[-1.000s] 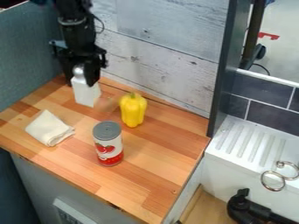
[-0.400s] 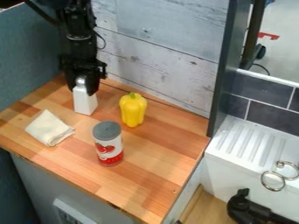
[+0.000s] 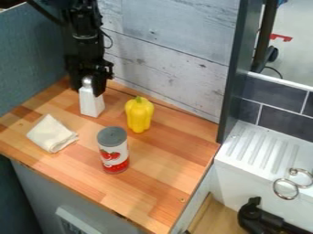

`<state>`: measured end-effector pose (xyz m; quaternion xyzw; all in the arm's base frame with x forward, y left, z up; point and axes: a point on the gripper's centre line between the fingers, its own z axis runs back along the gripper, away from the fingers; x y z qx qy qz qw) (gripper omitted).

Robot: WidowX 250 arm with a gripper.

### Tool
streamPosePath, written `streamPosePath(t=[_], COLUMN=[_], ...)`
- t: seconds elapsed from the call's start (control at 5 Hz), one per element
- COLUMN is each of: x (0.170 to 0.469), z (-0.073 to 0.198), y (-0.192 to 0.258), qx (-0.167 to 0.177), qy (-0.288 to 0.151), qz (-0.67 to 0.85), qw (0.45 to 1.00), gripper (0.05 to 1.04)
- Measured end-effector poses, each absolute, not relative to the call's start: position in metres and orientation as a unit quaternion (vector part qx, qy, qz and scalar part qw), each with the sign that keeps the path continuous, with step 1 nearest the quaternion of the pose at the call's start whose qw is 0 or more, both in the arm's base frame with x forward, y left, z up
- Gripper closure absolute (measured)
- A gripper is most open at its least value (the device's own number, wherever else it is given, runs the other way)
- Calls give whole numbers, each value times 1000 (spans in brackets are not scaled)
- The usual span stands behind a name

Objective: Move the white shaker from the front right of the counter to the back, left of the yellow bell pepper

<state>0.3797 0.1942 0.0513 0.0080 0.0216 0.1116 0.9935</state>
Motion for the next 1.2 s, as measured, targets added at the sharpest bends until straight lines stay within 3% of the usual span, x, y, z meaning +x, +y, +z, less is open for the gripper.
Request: streamPosePath(t=[0.2, 0.4, 0.8, 1.0, 1.2], x=[379, 370, 321, 280, 249], z=[48, 56, 100, 107, 106], y=[190, 186, 190, 174, 152], qx=[-2, -14, 8, 2, -29], qy=[15, 3, -61, -43, -5], qz=[103, 118, 178, 176, 90], qw=[995, 993, 982, 983, 996], gripper=[122, 78, 83, 83, 83])
